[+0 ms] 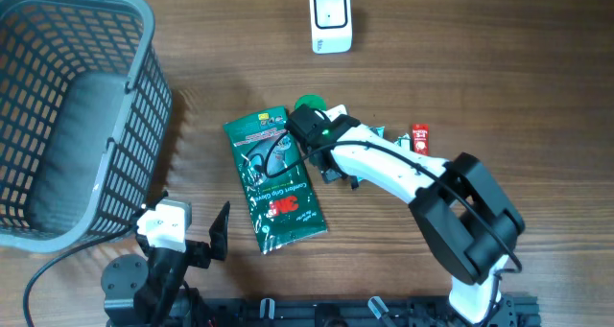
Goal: Scan the item barcode
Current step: 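Grasp the wipes pack with the right gripper and lift it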
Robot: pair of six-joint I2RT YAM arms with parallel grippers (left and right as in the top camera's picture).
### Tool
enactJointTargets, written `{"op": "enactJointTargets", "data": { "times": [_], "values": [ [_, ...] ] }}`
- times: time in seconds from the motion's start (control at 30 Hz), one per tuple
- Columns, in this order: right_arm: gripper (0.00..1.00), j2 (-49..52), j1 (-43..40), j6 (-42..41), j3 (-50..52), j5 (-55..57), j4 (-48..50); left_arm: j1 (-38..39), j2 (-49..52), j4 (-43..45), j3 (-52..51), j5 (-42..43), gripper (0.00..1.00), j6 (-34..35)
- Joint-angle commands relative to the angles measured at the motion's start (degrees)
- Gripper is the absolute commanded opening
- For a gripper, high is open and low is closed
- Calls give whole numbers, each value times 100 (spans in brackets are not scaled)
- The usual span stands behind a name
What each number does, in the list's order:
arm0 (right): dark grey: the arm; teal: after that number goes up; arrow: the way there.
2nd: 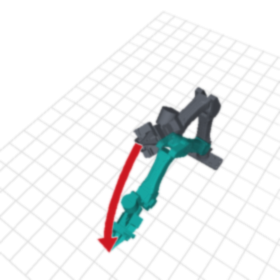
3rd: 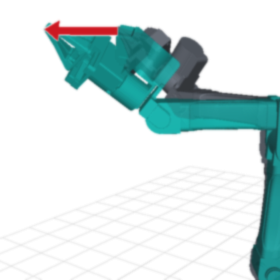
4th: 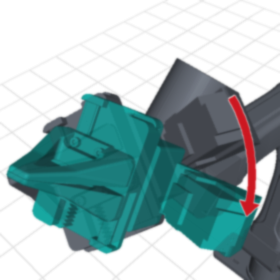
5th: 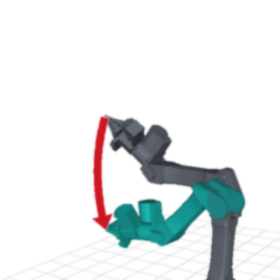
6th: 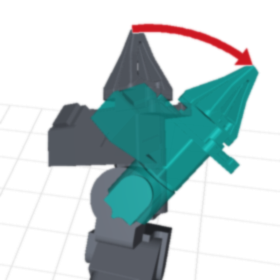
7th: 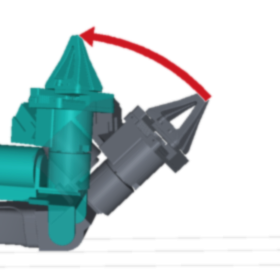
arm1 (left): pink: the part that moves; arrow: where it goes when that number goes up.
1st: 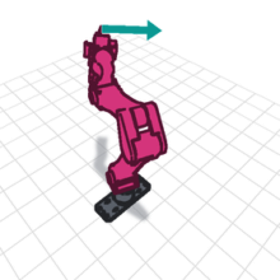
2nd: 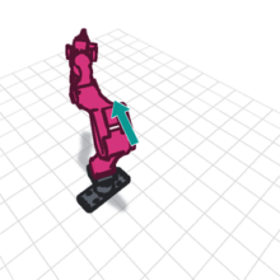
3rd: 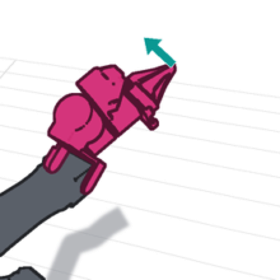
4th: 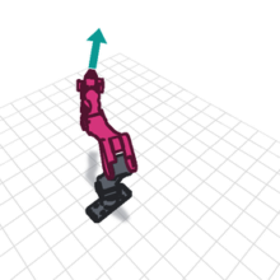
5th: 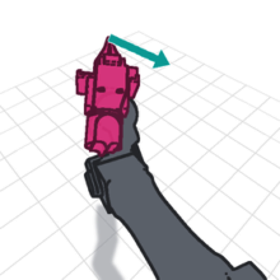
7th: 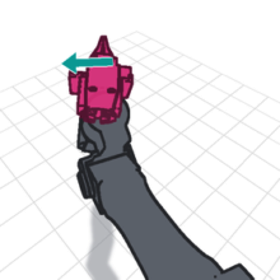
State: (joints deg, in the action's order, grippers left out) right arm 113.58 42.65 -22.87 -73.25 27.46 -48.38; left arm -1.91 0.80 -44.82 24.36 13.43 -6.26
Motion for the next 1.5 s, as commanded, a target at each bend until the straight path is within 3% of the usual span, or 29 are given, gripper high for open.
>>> {"op": "enactJointTargets", "data": {
  "times": [0.0,0.07,0.17,0.27,0.37,0.43,0.63,0.8,1.0,1.23,1.47],
  "values": [
    [91,284,-15,-120,7,260,-31,31,-37,13,-42,68,100,76],
    [82,372,-26,-133,33,260,-46,31,-37,13,-42,68,100,76],
    [56,588,-105,-437,74,216,-271,31,-37,13,-42,66,100,76],
    [40,647,-254,-479,76,-245,-483,31,-37,13,-42,68,100,76],
    [15,645,-411,-560,76,-691,-579,31,-37,13,-42,68,100,76],
    [9,643,-433,-562,-59,-1150,-730,31,-37,13,-42,68,100,76],
    [5,308,-468,24,-1213,-2841,-1716,31,-37,13,-42,68,100,76],
    [5,-501,-999,1926,-1381,-5914,-1880,31,-37,13,-42,66,100,76],
    [5,-535,-1705,3534,-1032,-9278,-1952,31,-37,13,-42,68,100,76],
    [5,-525,-1740,6437,-761,-11101,-1711,31,-37,13,-42,68,100,76],
    [5,-525,-1679,6653,-761,-12037,-828,31,-37,13,-42,68,100,76]
  ]
}}
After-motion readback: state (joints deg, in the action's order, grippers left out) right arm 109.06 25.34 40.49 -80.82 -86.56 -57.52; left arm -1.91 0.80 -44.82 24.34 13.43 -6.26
